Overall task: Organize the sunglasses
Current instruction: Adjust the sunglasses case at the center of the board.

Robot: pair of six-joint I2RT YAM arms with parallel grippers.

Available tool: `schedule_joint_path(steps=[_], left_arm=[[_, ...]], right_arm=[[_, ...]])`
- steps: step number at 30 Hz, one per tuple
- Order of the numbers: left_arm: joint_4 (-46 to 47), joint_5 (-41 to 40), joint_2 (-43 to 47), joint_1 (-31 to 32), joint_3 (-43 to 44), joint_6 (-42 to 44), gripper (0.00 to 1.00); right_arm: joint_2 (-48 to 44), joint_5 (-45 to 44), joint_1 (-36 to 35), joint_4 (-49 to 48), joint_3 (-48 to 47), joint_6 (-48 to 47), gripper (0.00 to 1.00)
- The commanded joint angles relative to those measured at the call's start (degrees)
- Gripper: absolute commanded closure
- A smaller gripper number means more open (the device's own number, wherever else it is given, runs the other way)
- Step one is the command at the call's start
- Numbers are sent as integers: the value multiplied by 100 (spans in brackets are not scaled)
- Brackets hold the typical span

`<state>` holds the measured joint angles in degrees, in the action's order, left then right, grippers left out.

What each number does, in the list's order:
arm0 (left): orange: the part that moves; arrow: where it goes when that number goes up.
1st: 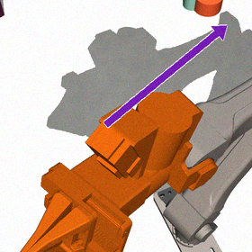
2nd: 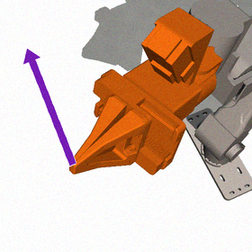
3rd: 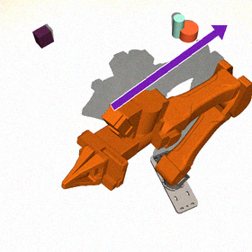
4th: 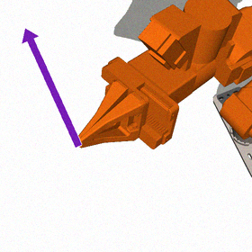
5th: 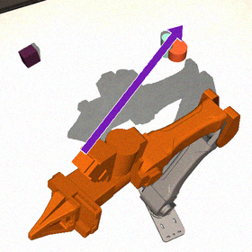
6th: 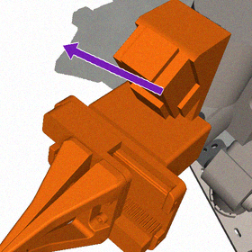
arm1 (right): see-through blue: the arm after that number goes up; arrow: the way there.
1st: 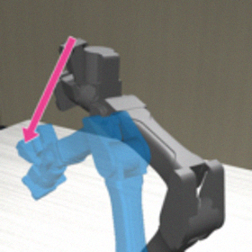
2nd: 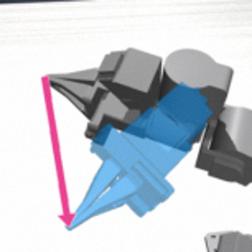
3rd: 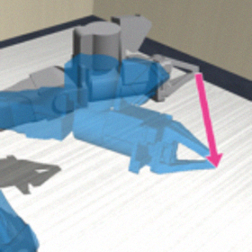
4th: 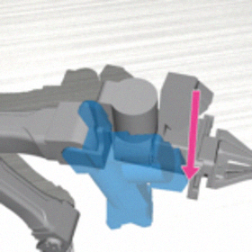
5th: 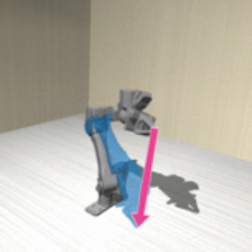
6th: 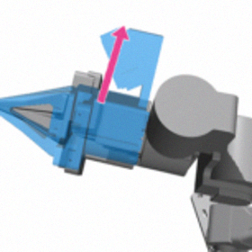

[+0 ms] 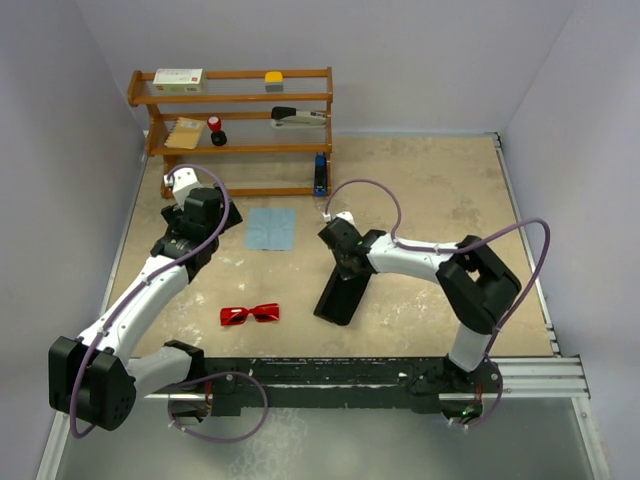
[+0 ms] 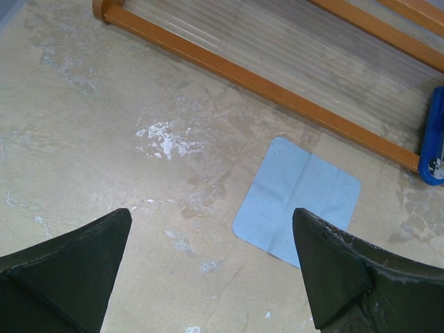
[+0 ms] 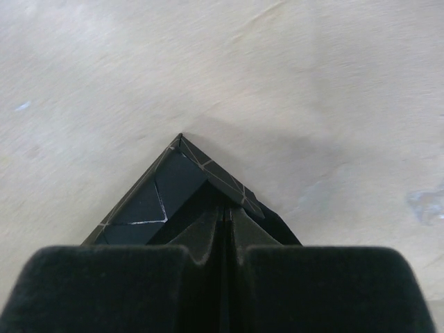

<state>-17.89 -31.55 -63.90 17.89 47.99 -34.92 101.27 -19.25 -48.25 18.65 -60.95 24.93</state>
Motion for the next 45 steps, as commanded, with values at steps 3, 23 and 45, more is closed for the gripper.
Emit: schedule_joint_path(steps=[3, 23, 45], left_arm=[[146, 34, 23, -63, 146, 29, 3], [-1, 2, 185, -65, 109, 35, 3], [13, 112, 267, -61, 55, -93, 3]], right_arm=[[15, -461, 634, 28, -30, 1, 100], [603, -209, 2488, 101, -755, 48, 100], [-456, -260, 900, 437, -373, 189, 100]])
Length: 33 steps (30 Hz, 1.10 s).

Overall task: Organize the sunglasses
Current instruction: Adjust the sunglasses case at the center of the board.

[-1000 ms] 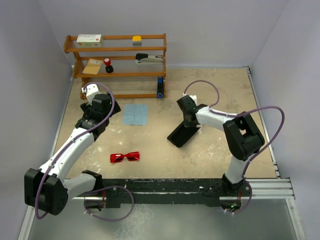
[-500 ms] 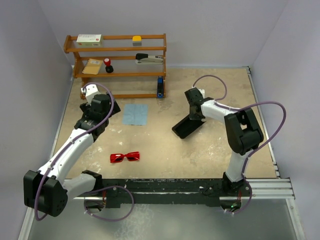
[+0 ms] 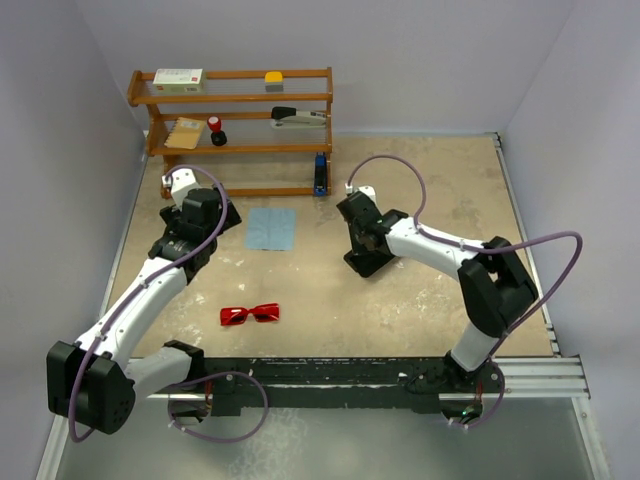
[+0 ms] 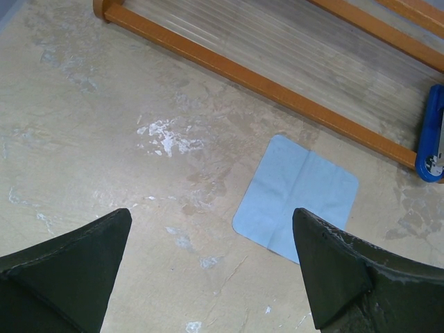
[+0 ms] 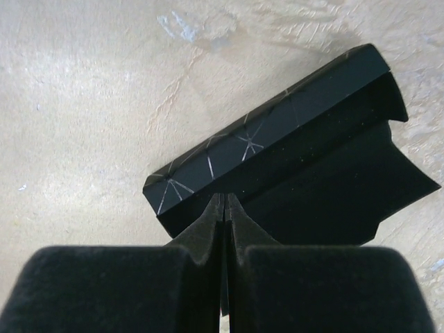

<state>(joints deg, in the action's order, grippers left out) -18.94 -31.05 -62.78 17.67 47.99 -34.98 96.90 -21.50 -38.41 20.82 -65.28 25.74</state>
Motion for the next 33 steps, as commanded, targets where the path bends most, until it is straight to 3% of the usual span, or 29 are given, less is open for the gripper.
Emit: schedule_joint_path(steps=[1, 13, 25, 33], left_arm=[[116, 63, 167, -34, 53, -81, 3], [8, -6, 296, -42, 46, -23, 3], [-79, -51, 380, -43, 26, 0, 3], [-92, -65, 394, -40, 2, 18, 3]], right_arm=[[17, -32, -113, 209, 65, 114, 100], [684, 194, -442, 115, -432, 255, 100], [1583, 68, -423, 286, -1593, 67, 100], [1873, -18, -242, 292, -1890, -80, 100]])
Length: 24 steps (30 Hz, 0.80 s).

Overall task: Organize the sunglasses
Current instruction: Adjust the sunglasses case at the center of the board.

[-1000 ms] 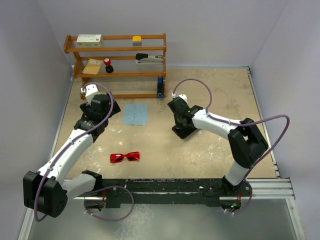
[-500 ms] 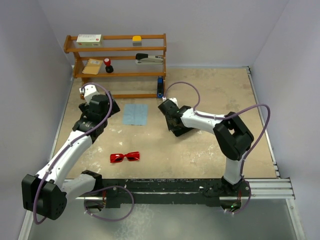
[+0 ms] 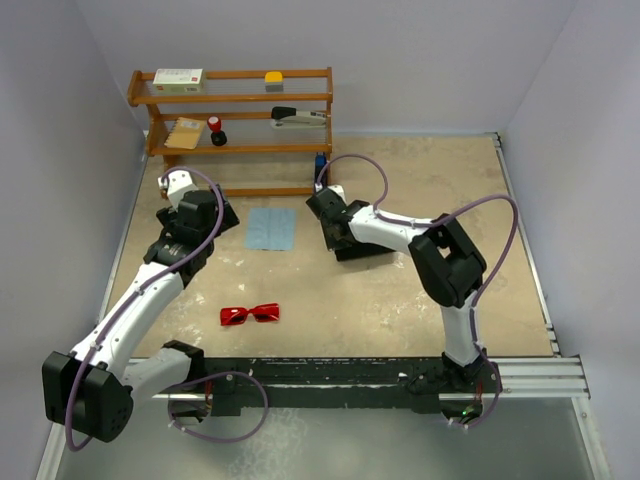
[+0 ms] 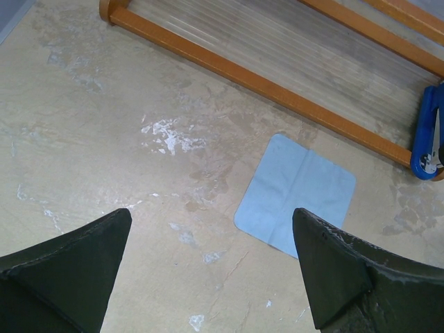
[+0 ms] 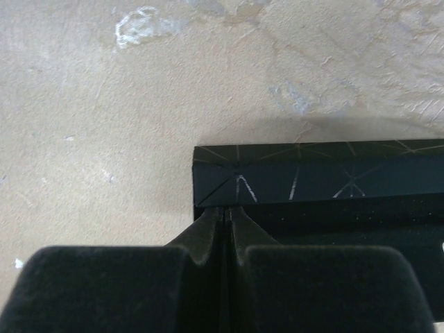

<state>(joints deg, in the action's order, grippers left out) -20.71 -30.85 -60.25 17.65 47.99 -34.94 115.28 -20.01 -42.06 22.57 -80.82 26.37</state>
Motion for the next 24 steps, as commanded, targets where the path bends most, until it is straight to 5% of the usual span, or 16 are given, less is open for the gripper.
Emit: schedule_joint_path(steps=[1, 13, 24], left_arm=[[84, -76, 122, -35, 0, 7, 3], [80, -44, 171, -39, -28, -18, 3], [76, -6, 120, -40, 26, 33, 3]], right_arm=[[72, -174, 151, 133, -408, -171, 100], [248, -121, 264, 335, -787, -172, 100], [-968, -561, 226, 287, -282, -266, 93]])
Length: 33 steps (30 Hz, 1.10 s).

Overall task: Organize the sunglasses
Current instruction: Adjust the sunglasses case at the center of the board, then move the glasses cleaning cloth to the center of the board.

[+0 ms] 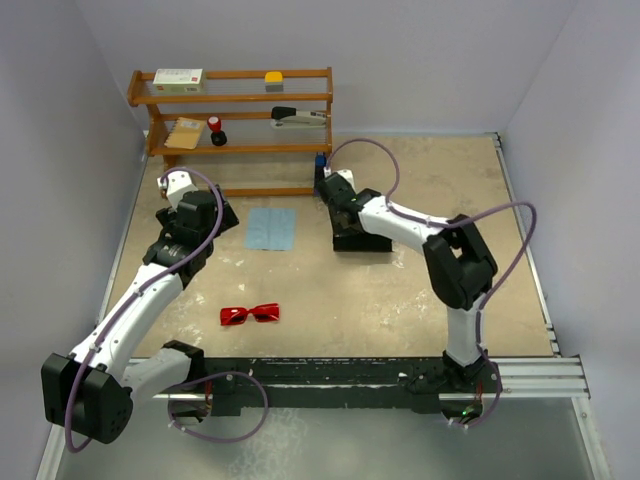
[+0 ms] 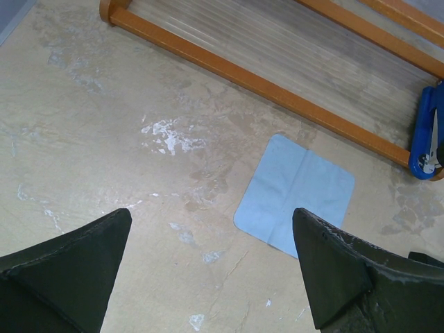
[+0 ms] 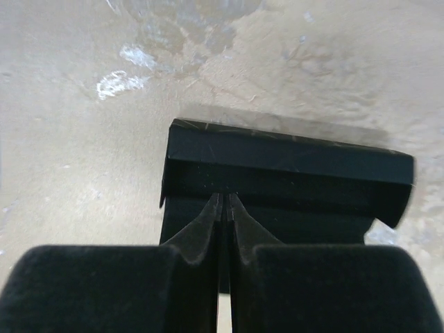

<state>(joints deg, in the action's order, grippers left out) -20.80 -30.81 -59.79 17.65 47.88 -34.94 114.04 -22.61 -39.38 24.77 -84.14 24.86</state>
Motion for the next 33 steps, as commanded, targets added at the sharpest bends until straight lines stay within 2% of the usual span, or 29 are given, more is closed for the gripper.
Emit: schedule_joint_path(steps=[1, 2, 10, 14, 19, 26, 33], left_arm=[[78, 34, 63, -35, 40, 27, 3], [58, 104, 45, -36, 53, 12, 3], [-105, 258, 96, -35, 6, -133, 5], [-226, 192, 93, -38, 37, -139, 5], [-322, 205, -90, -36, 75, -241, 5], [-268, 142, -117, -42, 57, -294, 5], [-220, 61, -306, -93, 158, -309, 5]], right_arm=[[-973, -266, -56, 74, 82, -156, 90], [-1104, -253, -78, 94, 121, -182, 86], [-1928, 197, -579, 119, 665, -197, 74], [-2171, 658, -901, -126, 1090, -73, 71], [-2157, 1110, -961, -598, 1379, 146, 67], [-1224, 1420, -943, -642, 372, 136, 60], [-30, 1537, -819, -537, -845, 35, 67]])
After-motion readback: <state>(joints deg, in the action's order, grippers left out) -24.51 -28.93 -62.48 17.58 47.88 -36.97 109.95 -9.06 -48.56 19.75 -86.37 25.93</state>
